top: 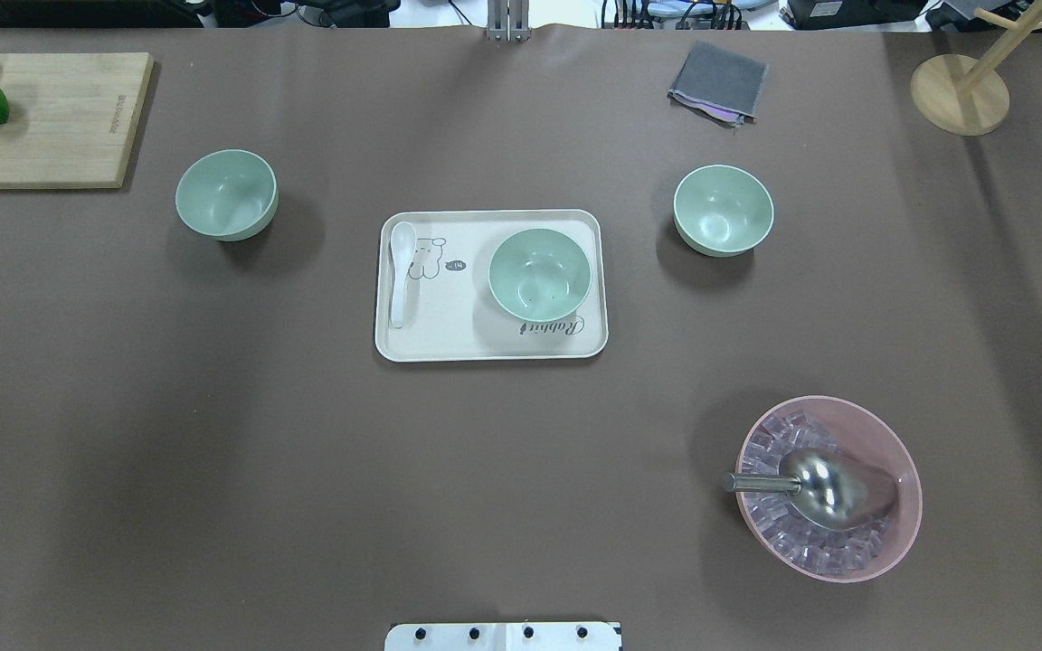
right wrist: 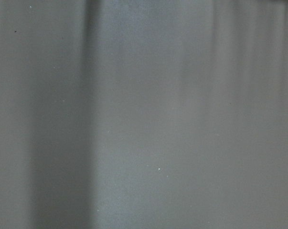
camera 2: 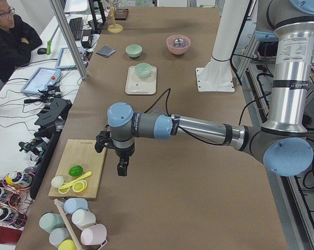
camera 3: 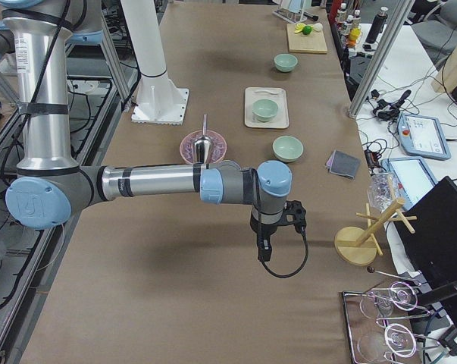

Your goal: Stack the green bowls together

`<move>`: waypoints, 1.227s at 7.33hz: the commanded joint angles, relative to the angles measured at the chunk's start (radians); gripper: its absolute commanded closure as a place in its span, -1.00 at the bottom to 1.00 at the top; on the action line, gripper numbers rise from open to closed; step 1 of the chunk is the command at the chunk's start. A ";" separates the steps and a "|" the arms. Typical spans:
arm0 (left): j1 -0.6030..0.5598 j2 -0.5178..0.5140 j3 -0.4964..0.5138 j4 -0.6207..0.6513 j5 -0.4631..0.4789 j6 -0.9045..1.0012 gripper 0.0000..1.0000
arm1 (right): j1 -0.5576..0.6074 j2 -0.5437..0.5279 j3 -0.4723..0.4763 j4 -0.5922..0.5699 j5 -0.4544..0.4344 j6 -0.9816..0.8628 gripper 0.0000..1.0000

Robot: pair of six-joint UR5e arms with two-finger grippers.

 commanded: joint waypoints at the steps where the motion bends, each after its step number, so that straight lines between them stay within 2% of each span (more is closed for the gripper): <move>1: 0.002 0.000 -0.002 0.000 -0.001 -0.004 -0.96 | 0.000 0.008 0.001 -0.001 0.004 0.001 -1.00; 9: 0.023 -0.005 0.015 -0.015 0.003 0.002 -0.96 | -0.002 0.025 0.012 -0.002 -0.001 0.002 -1.00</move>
